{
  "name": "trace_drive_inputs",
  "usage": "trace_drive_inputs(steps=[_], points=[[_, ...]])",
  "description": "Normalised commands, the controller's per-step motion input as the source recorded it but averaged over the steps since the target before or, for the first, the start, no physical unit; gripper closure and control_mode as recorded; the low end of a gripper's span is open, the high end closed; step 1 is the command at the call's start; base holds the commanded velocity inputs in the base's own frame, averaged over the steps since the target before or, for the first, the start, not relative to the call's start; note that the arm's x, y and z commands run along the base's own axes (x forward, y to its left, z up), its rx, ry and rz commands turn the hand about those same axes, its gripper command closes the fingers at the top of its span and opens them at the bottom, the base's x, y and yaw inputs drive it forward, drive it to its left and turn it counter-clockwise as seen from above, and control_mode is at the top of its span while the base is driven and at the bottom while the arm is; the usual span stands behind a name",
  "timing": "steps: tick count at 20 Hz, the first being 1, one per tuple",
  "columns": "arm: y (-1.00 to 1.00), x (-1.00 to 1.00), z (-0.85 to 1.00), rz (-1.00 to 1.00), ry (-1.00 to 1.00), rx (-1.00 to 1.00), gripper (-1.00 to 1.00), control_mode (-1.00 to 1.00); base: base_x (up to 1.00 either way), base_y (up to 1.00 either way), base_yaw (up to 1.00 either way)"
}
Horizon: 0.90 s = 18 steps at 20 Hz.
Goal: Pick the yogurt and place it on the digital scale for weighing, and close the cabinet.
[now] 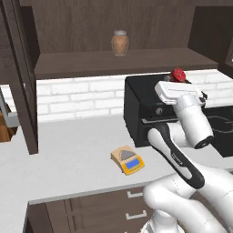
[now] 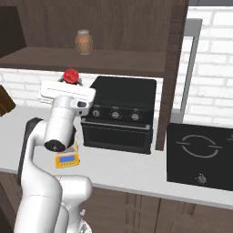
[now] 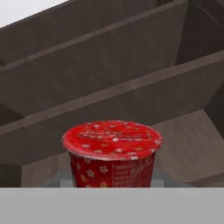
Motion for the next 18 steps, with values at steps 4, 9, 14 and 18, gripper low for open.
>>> trace_drive_inputs(steps=[4,9,14,18], points=[[0.0,-1.0,-0.41,0.0,0.0,0.0,1.0,-1.0,0.0,0.0,0.0],[0.0,-0.99,-0.58,0.05,0.03,-0.02,1.0,-1.0,0.0,0.0,0.0],[0.02,-0.24,-0.71,0.32,0.21,-0.08,1.0,-1.0,0.0,0.0,0.0],[-0.1,0.38,-0.58,0.56,0.38,-0.04,1.0,-1.0,0.0,0.0,0.0]])
